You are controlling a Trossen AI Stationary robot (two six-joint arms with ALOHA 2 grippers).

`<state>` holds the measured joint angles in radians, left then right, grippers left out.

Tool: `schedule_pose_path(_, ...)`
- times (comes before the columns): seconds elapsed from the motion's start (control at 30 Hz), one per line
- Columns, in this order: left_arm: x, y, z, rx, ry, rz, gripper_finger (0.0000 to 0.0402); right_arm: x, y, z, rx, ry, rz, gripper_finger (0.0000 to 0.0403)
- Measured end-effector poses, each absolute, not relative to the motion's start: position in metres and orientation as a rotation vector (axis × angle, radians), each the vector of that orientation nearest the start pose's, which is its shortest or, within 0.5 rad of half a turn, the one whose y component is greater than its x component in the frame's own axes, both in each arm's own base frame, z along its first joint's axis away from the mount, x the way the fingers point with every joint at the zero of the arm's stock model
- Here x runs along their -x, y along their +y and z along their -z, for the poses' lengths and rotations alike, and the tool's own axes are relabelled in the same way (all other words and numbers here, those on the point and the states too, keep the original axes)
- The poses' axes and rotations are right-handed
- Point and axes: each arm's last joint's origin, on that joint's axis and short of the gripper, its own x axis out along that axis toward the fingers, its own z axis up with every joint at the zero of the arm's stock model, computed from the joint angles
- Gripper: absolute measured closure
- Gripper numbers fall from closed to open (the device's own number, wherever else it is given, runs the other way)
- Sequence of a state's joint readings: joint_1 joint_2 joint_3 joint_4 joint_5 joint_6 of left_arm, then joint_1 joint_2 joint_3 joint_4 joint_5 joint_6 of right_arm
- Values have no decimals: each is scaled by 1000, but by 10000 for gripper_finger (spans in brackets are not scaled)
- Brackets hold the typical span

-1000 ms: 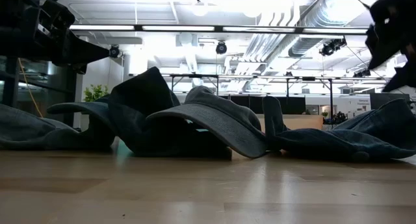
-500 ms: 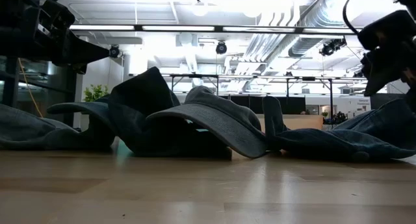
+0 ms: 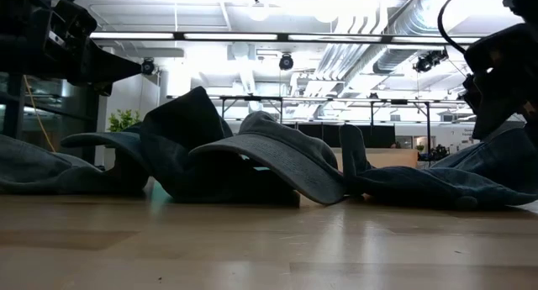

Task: Pick & Place hat
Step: Put the right blue cap into the orange bin

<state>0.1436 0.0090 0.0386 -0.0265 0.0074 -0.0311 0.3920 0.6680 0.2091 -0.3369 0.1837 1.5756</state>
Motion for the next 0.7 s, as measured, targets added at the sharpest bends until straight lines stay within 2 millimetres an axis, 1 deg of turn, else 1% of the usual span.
schedule_pose_path(0.13, -95, 14, -173, 31, -5, -136, 401, -126, 46, -145, -1223, 708, 375, 155)
schedule_pose_path(0.27, -95, 14, -173, 31, -5, -136, 401, -131, 49, -143, -1182, 726, 335, 155)
schedule_pose_path(0.43, -95, 14, -173, 31, -5, -136, 401, -135, 52, -136, -1140, 777, 332, 155)
schedule_pose_path(0.7, -95, 14, -173, 31, -5, -137, 401, -142, 54, -132, -1125, 768, 334, 155)
